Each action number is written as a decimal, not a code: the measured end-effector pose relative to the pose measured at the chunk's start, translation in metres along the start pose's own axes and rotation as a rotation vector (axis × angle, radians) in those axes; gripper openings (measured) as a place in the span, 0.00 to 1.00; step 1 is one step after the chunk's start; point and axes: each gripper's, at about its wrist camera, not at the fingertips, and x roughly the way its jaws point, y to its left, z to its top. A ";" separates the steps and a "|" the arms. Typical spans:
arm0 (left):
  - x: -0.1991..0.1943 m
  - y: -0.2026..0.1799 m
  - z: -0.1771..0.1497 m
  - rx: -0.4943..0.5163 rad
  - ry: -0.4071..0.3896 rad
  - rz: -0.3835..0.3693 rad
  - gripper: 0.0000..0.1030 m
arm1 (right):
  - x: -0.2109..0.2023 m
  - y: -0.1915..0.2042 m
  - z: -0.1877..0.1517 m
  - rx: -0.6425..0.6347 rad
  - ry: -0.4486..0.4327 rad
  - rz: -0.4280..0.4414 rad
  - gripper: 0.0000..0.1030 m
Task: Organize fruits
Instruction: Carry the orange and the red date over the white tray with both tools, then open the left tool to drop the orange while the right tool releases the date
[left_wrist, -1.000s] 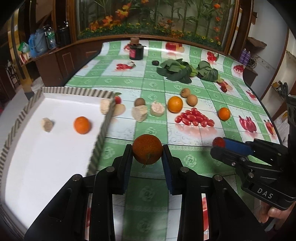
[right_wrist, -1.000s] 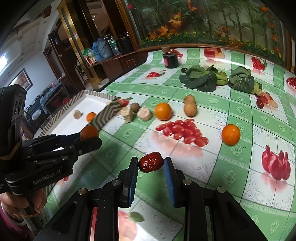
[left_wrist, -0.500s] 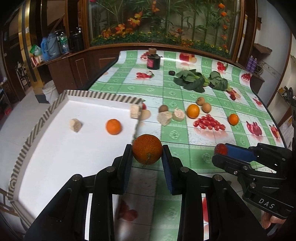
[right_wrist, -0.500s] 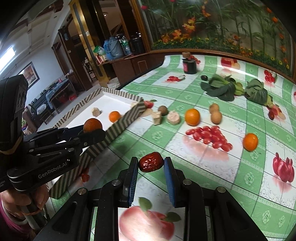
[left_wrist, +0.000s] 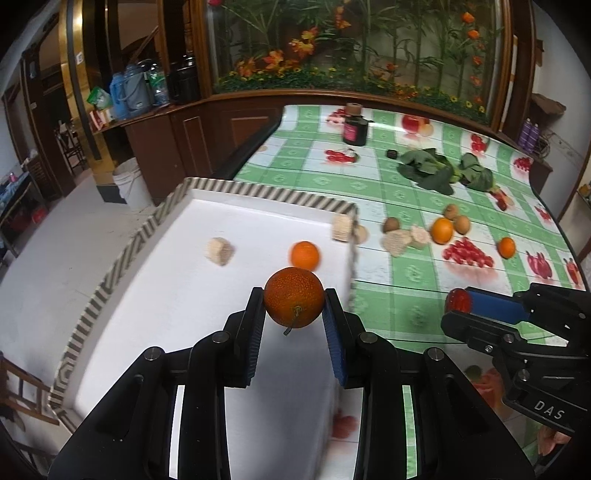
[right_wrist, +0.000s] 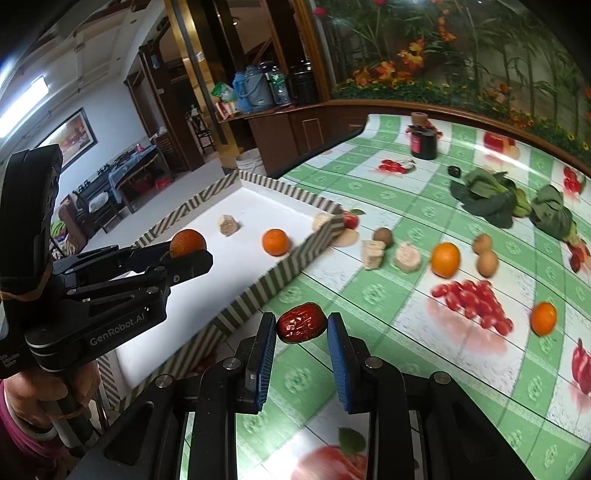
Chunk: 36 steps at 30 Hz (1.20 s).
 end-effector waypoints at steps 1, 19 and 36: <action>0.001 0.004 0.000 -0.005 0.002 0.004 0.30 | 0.002 0.004 0.002 -0.008 0.002 0.004 0.27; 0.034 0.080 0.005 -0.110 0.096 0.033 0.30 | 0.063 0.057 0.043 -0.138 0.060 0.071 0.27; 0.066 0.084 0.012 -0.128 0.169 0.015 0.30 | 0.122 0.056 0.056 -0.174 0.157 0.060 0.27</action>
